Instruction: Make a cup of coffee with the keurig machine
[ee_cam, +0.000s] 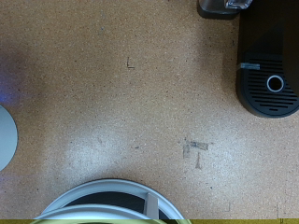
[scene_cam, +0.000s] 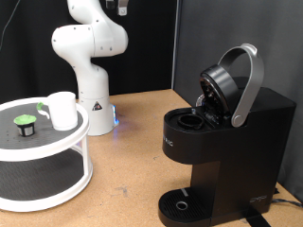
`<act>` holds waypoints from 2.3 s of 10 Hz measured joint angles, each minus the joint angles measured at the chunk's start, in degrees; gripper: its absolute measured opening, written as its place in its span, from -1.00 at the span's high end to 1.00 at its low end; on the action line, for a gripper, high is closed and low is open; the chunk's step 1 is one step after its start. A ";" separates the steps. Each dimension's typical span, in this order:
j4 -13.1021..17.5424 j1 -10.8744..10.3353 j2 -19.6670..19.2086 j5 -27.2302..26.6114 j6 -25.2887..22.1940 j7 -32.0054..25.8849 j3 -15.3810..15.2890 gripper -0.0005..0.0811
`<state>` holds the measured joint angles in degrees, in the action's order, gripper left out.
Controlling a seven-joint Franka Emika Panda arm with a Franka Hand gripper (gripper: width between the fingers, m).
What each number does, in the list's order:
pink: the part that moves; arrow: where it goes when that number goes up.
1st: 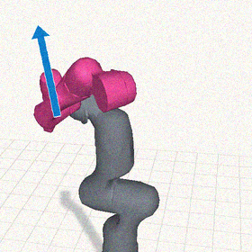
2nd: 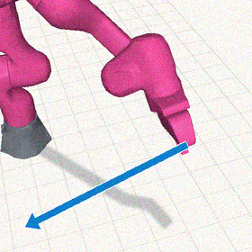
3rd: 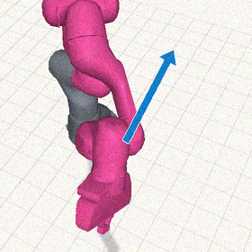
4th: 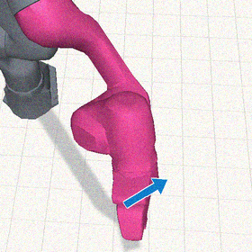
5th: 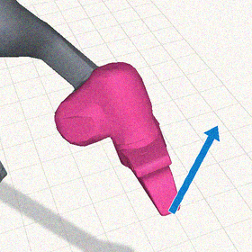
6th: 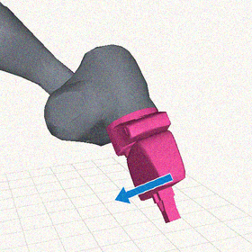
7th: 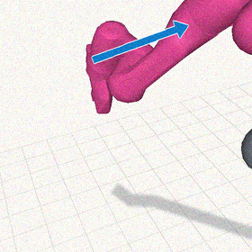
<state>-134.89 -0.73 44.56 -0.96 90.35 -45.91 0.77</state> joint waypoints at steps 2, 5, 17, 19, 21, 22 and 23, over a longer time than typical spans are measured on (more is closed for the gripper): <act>0.00 0.07 0.07 0.00 0.00 -0.28 1.26 -0.98; 0.00 1.36 1.26 1.95 0.00 -4.15 6.33 -0.98; 2.23 4.07 1.88 11.75 -1.74 -17.24 19.59 -0.98; 4.48 4.10 0.67 13.09 -2.09 -19.07 22.05 -0.98; 6.02 4.11 -1.03 14.29 -2.29 -19.30 23.27 -0.98; 6.37 4.11 -1.69 14.41 -2.72 -19.30 23.53 -0.98; 7.25 4.11 -2.63 14.41 -3.92 -19.30 23.83 -0.98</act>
<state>-127.64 3.38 41.93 13.44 86.43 -65.22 24.60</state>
